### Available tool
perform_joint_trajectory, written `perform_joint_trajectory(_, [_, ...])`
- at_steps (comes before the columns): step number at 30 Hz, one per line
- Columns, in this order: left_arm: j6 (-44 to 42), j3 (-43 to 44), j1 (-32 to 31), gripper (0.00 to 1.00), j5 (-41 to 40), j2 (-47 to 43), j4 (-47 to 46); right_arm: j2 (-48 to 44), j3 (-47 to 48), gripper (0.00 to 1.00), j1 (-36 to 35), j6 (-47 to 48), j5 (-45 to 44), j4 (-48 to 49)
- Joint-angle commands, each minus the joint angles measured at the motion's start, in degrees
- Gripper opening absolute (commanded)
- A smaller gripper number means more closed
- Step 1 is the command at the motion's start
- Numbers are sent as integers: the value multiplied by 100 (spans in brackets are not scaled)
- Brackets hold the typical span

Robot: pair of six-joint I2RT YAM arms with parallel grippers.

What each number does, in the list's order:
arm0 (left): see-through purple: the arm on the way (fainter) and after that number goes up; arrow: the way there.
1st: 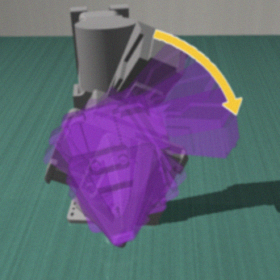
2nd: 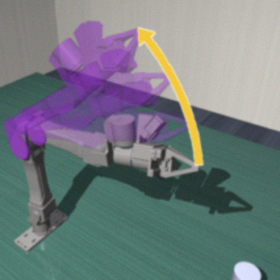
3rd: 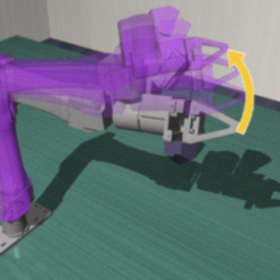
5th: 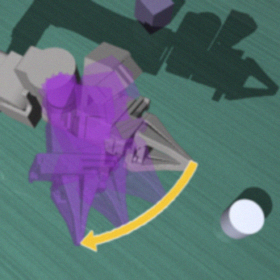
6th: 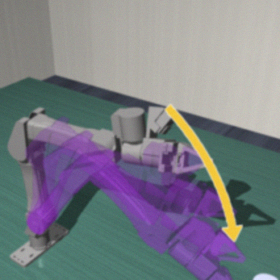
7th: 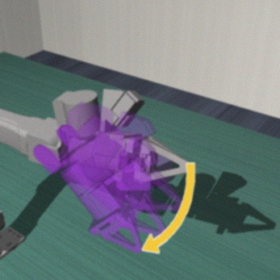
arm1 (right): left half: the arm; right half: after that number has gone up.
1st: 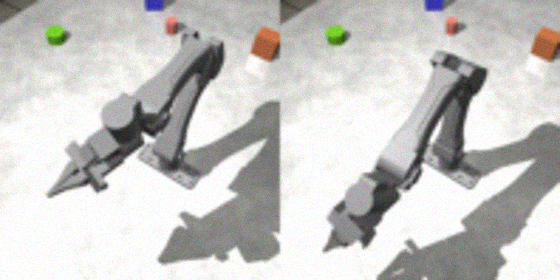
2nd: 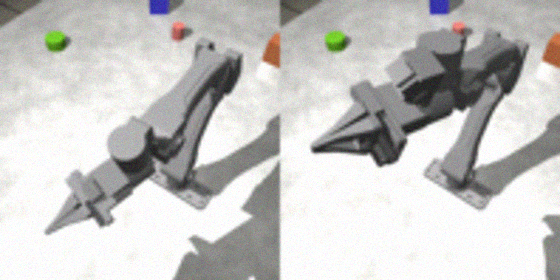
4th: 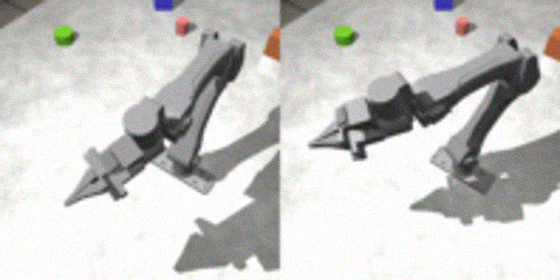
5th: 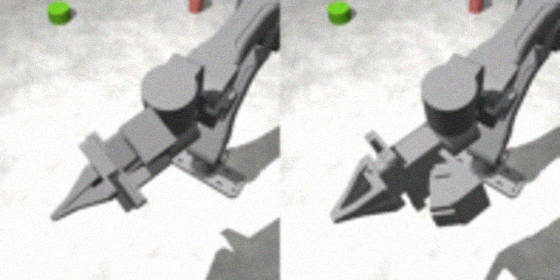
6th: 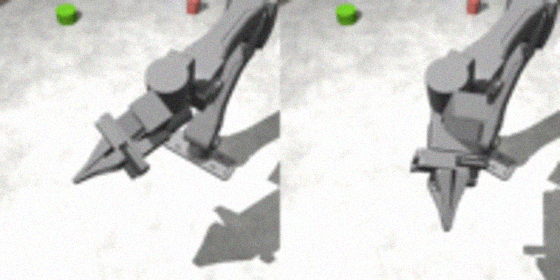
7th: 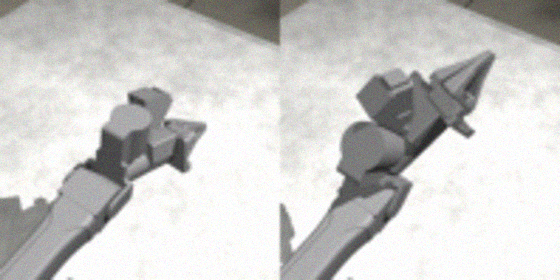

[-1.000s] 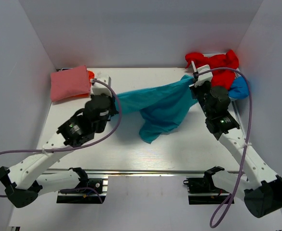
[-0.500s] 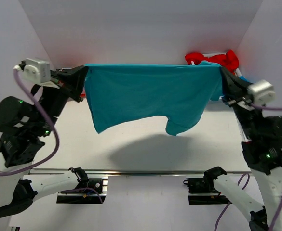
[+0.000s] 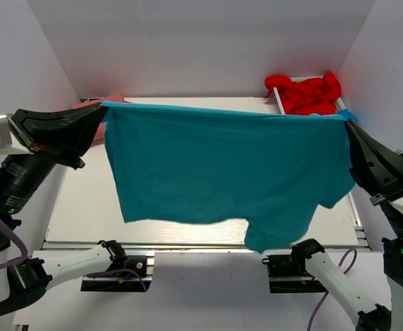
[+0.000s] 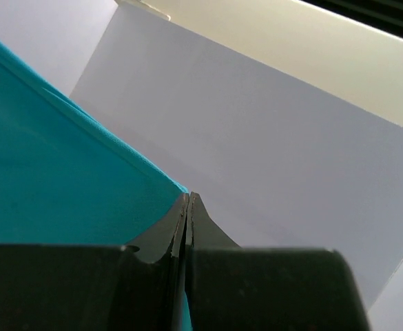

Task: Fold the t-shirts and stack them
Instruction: Flatten out the tshirt

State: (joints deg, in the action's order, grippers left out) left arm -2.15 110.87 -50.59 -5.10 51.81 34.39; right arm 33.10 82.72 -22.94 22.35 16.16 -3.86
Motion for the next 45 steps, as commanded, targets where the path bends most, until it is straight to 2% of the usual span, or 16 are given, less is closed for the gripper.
perform_joint_trajectory(1, [-57,-81,58,0,-227,110,77,73,-26,0,44,165,-525,60])
perform_joint_trajectory(6, [-144,-1241,58,0,-1737,40,-581,705,-553,0,35,86,-633,498])
perform_joint_trajectory(9, [-470,-3108,57,0,-3349,-84,-1825,1152,-1194,0,26,-221,-605,938])
perform_joint_trajectory(15, [-470,-4816,215,0,-4830,460,-3341,2425,-2206,0,26,-406,-1326,1939])
perform_joint_trajectory(19, [99,-5198,768,0,-4737,1715,-3448,3971,-2480,0,53,-828,-1467,2345])
perform_joint_trajectory(22, [829,-5032,1611,0,-4484,3138,-3080,5476,-1919,0,53,-995,-1816,2267])
perform_joint_trajectory(23, [1092,-4735,2022,0,-4377,3507,-3009,5801,-1160,0,70,-1039,-1932,2032])
perform_joint_trajectory(24, [1172,-4515,2192,0,-4150,3877,-2774,6091,-848,7,79,-1048,-2020,1864])
perform_joint_trajectory(25, [1269,-4243,2359,2,-4035,4602,-2571,6947,-219,35,79,-1057,-2273,1384])
perform_joint_trajectory(26, [1461,-3614,2613,8,-3955,4940,-2343,7182,31,47,79,-1153,-2362,944])
perform_joint_trajectory(27, [1463,-3286,2720,36,-3728,5231,-1923,7497,382,61,79,-1189,-2372,774])
perform_joint_trajectory(28, [1533,-2995,2790,50,-3630,5495,-1762,7666,490,90,79,-1189,-2468,694])
perform_joint_trajectory(29, [1534,-2548,2861,68,-3525,5854,-1691,7685,508,90,70,-1172,-2443,720])
perform_joint_trajectory(30, [1473,-2387,2949,99,-3341,5962,-1690,7676,491,90,70,-1154,-2434,737])
perform_joint_trajectory(38, [1393,-1998,3081,100,-2251,5727,-1558,6860,-71,90,88,-1706,-2688,47])
perform_joint_trajectory(45, [2025,-3878,3081,100,-1188,4497,-1671,6042,-1020,90,132,-2753,-2539,-440])
